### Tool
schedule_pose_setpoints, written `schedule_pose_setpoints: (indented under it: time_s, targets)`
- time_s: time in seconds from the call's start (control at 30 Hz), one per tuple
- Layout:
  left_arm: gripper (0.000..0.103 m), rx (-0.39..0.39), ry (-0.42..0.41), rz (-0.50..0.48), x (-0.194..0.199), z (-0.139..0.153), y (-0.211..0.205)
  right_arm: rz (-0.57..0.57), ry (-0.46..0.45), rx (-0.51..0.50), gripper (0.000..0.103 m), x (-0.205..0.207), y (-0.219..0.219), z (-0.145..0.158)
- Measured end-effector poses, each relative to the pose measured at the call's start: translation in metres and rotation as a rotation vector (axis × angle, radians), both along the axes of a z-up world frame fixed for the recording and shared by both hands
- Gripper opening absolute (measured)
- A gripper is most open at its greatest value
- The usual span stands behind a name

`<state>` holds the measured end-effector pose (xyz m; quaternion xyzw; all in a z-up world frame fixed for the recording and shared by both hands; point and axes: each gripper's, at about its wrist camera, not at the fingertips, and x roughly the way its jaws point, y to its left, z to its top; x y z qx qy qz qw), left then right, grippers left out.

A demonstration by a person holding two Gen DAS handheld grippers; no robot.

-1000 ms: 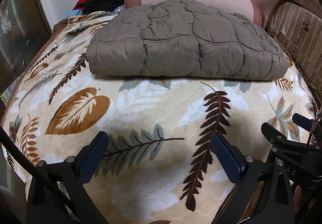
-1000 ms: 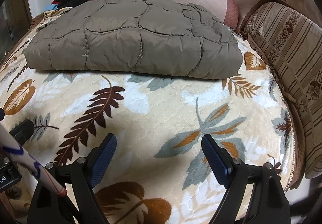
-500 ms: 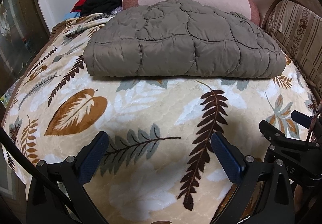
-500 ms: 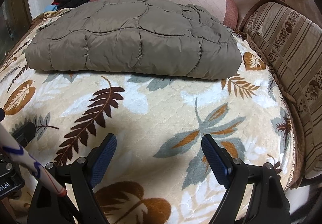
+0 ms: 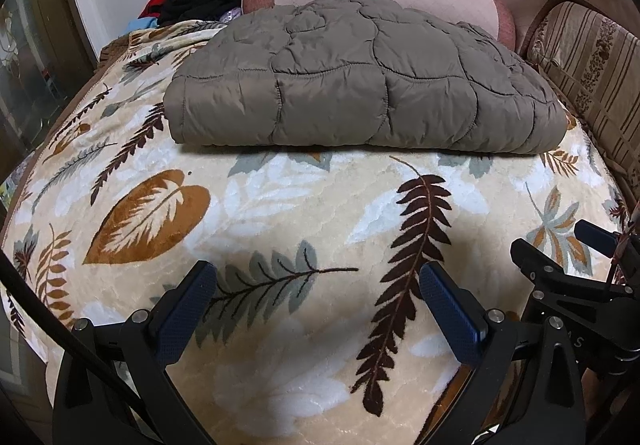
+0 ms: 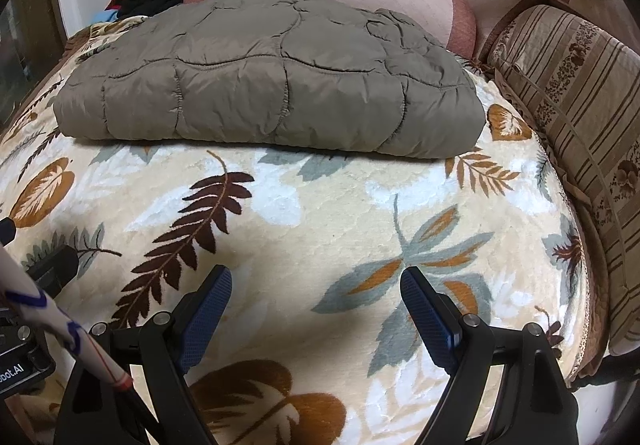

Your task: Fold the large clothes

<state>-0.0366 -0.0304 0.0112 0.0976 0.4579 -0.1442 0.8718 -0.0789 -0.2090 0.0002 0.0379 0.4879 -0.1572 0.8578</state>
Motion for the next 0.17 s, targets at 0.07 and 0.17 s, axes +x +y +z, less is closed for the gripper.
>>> schedule_pose_setpoints:
  time_s: [0.07,0.17]
  targets:
    - [0.101,-0.002,0.006,-0.001,0.0000,-0.0011,0.0000,0.002,0.000,0.000,0.090,-0.0004,0.0004,-0.0002]
    - [0.101,0.002,0.006,-0.003,0.0001,-0.0019,-0.0003,0.000,-0.002,0.004,0.090,-0.0004,0.0009,-0.0003]
